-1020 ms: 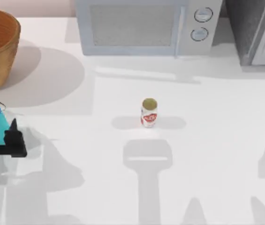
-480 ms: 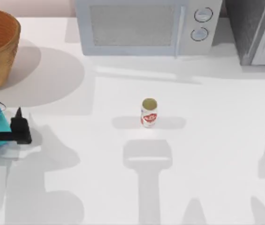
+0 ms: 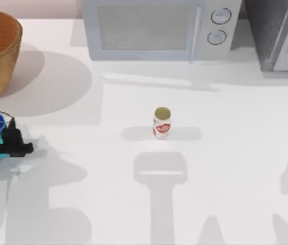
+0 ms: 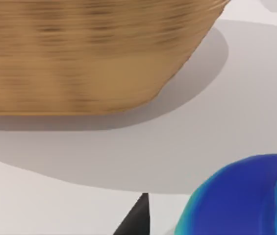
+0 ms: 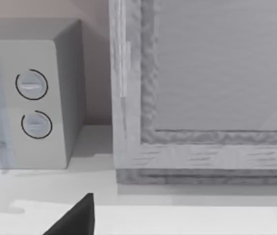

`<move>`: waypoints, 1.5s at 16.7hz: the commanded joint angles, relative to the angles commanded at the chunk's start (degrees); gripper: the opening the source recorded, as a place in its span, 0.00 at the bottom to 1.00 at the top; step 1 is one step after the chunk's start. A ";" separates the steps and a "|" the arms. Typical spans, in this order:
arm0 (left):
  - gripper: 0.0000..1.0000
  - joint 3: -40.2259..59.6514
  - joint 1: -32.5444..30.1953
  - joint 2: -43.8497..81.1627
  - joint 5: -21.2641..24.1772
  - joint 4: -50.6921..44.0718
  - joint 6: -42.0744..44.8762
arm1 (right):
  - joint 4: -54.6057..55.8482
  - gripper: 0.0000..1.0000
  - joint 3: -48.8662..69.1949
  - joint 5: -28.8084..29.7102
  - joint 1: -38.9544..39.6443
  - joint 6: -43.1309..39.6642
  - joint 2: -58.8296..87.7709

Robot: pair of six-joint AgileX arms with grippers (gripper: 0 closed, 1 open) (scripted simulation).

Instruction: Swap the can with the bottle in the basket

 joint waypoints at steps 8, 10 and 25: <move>0.00 0.00 0.00 0.00 0.00 0.00 0.00 | 0.00 1.00 0.00 0.00 0.00 0.00 0.00; 0.00 0.00 0.00 0.00 0.00 0.00 0.00 | 0.00 1.00 0.00 0.00 0.00 0.00 0.00; 0.00 15.79 -11.93 -10.18 7.25 -25.93 0.62 | 0.00 1.00 0.00 0.00 0.00 0.00 0.00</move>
